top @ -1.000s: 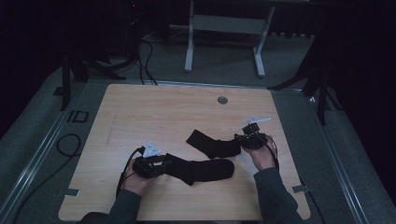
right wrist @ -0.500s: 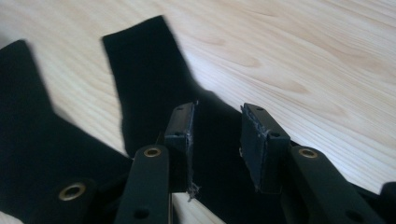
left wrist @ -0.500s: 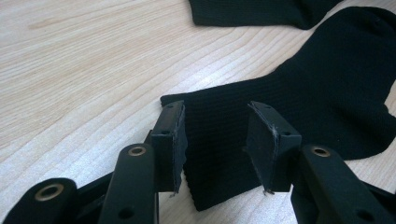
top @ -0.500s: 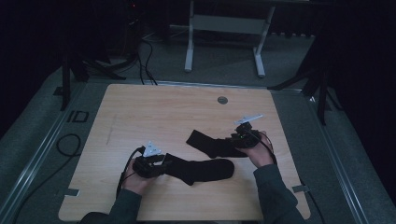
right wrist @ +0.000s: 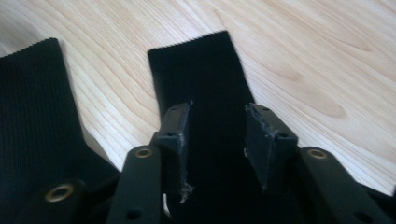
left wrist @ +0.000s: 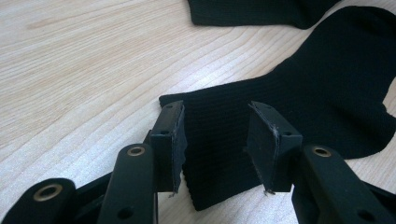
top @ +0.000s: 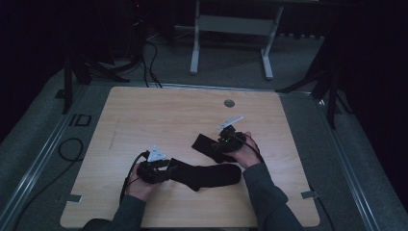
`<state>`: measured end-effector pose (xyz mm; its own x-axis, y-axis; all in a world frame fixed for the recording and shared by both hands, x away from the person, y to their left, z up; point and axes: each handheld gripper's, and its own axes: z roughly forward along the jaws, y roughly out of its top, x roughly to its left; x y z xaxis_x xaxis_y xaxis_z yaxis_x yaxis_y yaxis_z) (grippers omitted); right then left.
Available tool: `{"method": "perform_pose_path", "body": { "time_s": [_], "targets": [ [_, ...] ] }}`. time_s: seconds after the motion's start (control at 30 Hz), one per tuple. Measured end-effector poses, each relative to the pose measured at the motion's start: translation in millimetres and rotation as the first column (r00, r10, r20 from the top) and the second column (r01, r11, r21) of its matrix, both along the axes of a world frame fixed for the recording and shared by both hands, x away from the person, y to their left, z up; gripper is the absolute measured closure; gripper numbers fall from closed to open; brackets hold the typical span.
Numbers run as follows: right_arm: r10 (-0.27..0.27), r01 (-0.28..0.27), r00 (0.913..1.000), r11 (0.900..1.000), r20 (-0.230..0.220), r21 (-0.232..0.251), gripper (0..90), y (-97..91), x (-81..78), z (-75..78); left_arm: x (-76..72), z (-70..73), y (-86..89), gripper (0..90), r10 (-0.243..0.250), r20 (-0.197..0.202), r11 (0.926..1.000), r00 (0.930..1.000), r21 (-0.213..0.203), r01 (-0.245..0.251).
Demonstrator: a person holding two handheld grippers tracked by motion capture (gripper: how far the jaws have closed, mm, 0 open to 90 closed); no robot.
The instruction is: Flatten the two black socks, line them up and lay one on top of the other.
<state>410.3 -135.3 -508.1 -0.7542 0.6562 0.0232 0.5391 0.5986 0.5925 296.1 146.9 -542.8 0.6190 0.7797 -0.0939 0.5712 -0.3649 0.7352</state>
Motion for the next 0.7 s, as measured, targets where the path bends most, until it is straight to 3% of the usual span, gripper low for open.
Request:
{"method": "perform_pose_path", "body": {
  "time_s": [0.1, 0.13, 0.33, 0.43, 0.5, 0.63, 0.7],
  "targets": [
    [0.008, -0.008, 0.9999, 0.9999, -0.011, -0.011, 53.9, 6.9, 2.2, -3.7, 0.1, 0.0, 0.3, 57.2, -0.002, -0.002, 1.0000, 1.0000, -0.004, 0.002],
    [0.012, -0.013, 0.9998, 0.9989, -0.016, -0.045, 50.9, 14.3, 4.6, -8.7, 0.2, 0.1, 0.6, 57.1, -0.003, -0.005, 1.0000, 1.0000, -0.006, 0.003],
    [0.027, -0.028, 0.9995, 0.9952, -0.013, -0.093, 45.4, 28.3, 8.5, -21.2, 0.5, 0.4, 1.8, 57.1, 0.001, -0.005, 1.0000, 1.0000, -0.008, -0.001],
    [0.013, -0.018, 0.9993, 0.9914, -0.035, -0.130, 44.2, 31.5, 11.4, -30.7, 0.4, 0.5, 2.0, 57.0, 0.000, -0.004, 1.0000, 1.0000, -0.008, 0.000],
    [-0.002, -0.002, 0.9994, 0.9955, -0.035, -0.095, 44.7, 29.7, 12.2, -32.9, 0.3, 0.6, 2.2, 57.0, 0.001, -0.005, 1.0000, 1.0000, -0.009, -0.001],
    [-0.008, 0.006, 0.9997, 0.9964, -0.023, -0.085, 45.0, 28.6, 10.2, -34.1, 0.5, 0.4, 2.2, 57.0, 0.000, -0.007, 1.0000, 1.0000, -0.009, 0.000],
    [-0.026, 0.024, 0.9995, 0.9968, -0.017, -0.077, 52.6, 27.5, 9.9, -34.1, 0.2, 0.0, 1.4, 57.0, -0.003, -0.011, 0.9999, 0.9999, -0.014, 0.002]
  ]
}}
